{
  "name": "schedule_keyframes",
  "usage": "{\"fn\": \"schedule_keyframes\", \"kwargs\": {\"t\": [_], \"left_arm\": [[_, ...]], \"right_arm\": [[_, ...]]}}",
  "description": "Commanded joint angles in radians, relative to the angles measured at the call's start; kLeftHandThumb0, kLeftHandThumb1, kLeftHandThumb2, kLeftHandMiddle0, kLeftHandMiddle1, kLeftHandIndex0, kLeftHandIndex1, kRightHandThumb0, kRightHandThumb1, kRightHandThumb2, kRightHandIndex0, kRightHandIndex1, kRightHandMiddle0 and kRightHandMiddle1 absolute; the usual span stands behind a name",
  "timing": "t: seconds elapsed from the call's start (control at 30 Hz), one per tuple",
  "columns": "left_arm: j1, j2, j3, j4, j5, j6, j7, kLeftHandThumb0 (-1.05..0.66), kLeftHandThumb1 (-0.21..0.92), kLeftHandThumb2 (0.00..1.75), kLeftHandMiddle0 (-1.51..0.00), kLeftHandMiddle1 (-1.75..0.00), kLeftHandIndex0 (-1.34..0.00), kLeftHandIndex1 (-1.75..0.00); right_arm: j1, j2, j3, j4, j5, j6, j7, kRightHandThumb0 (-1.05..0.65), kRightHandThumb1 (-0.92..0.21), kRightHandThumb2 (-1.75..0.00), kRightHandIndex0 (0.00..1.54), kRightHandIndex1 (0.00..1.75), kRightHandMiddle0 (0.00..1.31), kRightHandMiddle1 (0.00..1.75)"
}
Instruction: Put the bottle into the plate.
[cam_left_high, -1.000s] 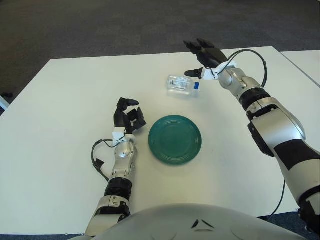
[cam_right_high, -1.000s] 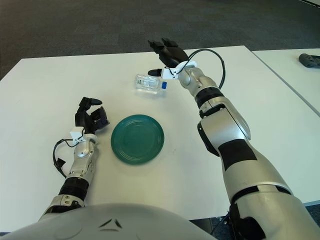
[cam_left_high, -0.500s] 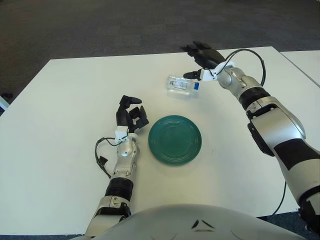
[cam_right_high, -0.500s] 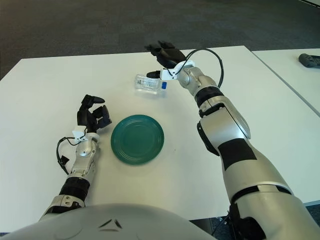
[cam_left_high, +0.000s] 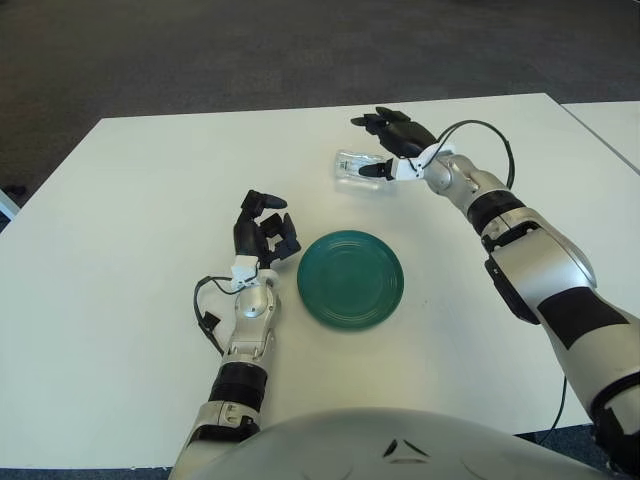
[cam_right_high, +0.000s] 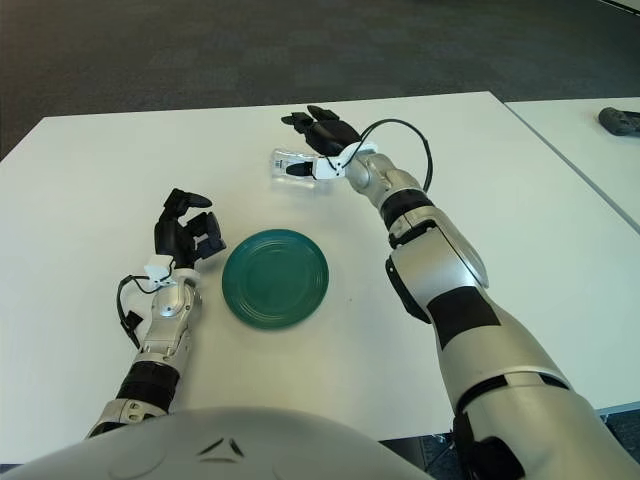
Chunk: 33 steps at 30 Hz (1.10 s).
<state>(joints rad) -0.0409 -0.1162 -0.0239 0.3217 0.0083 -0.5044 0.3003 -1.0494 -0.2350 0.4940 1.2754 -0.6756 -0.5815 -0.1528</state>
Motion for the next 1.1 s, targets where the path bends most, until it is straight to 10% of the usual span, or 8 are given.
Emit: {"fn": "schedule_keyframes", "kwargs": {"t": [0.0, 1.07], "left_arm": [[0.014, -0.063, -0.009, -0.027, 0.008, 0.010, 0.014, -0.51, 0.25, 1.39, -1.27, -1.75, -0.67, -1.75], [0.060, -0.050, -0.021, -0.115, 0.020, 0.023, 0.015, -0.51, 0.24, 1.40, -1.28, -1.75, -0.67, -1.75]], "right_arm": [[-0.011, -0.007, -0.006, -0.004, 0.011, -0.009, 0.002, -1.05, -0.92, -0.64, 0.05, 0.00, 0.00, 0.37], [0.087, -0.020, -0.031, -0.028, 0.047, -0.058, 0.014, -1.05, -0.92, -0.56, 0.04, 0.00, 0.00, 0.33]]}}
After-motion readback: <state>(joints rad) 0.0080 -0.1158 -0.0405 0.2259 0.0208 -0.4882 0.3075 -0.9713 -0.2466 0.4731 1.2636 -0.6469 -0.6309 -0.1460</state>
